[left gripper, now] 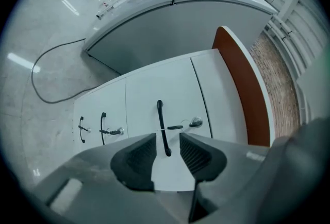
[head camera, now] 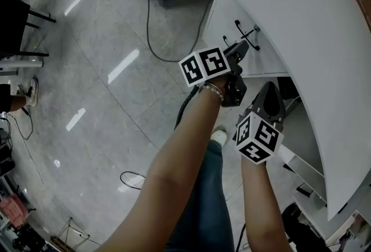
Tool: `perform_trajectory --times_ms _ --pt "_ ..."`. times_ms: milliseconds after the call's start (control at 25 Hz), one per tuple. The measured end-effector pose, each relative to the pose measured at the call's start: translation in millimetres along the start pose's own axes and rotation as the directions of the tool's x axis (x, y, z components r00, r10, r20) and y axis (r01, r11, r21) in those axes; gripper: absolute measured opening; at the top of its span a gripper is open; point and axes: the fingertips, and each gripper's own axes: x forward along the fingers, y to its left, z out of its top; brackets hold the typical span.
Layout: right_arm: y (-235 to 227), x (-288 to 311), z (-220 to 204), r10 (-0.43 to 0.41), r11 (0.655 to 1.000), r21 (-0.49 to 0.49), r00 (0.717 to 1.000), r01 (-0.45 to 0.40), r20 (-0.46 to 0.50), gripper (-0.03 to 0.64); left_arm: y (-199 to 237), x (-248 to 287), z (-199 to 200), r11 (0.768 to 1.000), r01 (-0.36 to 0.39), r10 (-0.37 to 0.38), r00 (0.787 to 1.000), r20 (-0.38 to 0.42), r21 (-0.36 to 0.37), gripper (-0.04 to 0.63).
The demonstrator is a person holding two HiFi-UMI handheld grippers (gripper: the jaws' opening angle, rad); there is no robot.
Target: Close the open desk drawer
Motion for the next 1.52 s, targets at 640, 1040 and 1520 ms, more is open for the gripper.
perform_trajectory --times_ms 640,1040,1520 --pt "9.3 -23.8 6.9 0.073 0.997 -0.034 0.997 -0.072 0.028 -0.003 -7.7 -114.1 39.2 0.992 0.012 -0.040 0.973 0.226 0.126 -0.002" --pt "16.8 -51.3 31.5 0.107 0.991 -0.084 0.994 -0.104 0.025 -0.003 -41.4 -139.8 19.7 0.966 -0.044 0.011 0.992 0.129 0.254 -0.002" --pt "15.5 -87.4 115.8 0.217 0.956 -0.222 0.972 -0.194 0.087 -0.002 -132.0 -163.2 14.2 0.858 -0.094 0.061 0.995 0.081 0.505 -0.002"
